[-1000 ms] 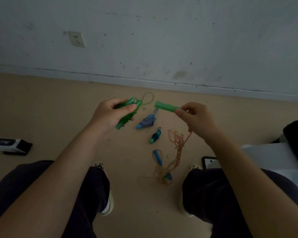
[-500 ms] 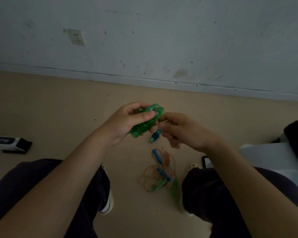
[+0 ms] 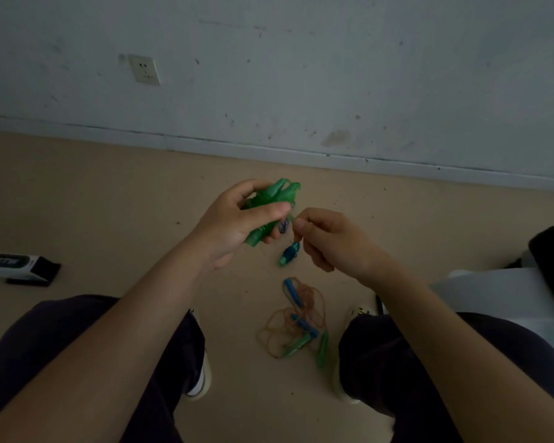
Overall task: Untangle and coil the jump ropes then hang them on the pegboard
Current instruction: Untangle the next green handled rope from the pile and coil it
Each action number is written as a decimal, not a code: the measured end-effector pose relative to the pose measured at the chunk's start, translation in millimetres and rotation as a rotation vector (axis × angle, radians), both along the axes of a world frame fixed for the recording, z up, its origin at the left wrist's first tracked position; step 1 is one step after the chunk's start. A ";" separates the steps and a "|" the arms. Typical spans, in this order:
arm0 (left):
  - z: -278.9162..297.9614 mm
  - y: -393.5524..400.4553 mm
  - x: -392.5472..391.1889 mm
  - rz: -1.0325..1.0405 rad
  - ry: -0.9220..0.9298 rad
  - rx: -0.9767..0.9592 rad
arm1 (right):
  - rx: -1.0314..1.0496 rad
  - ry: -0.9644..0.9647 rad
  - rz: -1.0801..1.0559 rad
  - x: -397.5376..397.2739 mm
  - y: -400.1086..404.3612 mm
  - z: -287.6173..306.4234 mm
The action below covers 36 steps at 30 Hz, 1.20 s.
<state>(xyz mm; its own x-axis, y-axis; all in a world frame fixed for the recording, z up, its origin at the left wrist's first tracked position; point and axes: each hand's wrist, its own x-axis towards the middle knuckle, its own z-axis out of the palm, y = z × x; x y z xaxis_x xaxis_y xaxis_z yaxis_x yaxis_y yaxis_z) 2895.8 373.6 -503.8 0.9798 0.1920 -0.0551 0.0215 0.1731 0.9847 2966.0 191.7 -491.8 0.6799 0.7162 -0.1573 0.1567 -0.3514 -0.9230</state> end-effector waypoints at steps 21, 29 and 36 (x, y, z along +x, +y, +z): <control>-26.2 7.1 11.2 0.197 0.217 0.455 | 0.067 -0.533 -0.035 6.0 -5.0 -0.1; -19.6 -11.8 3.8 -0.415 0.235 0.300 | 0.231 -0.297 -0.132 14.2 -13.5 12.0; -17.4 -27.5 2.9 -0.422 0.251 0.595 | 0.317 0.041 -0.145 10.0 -6.1 8.8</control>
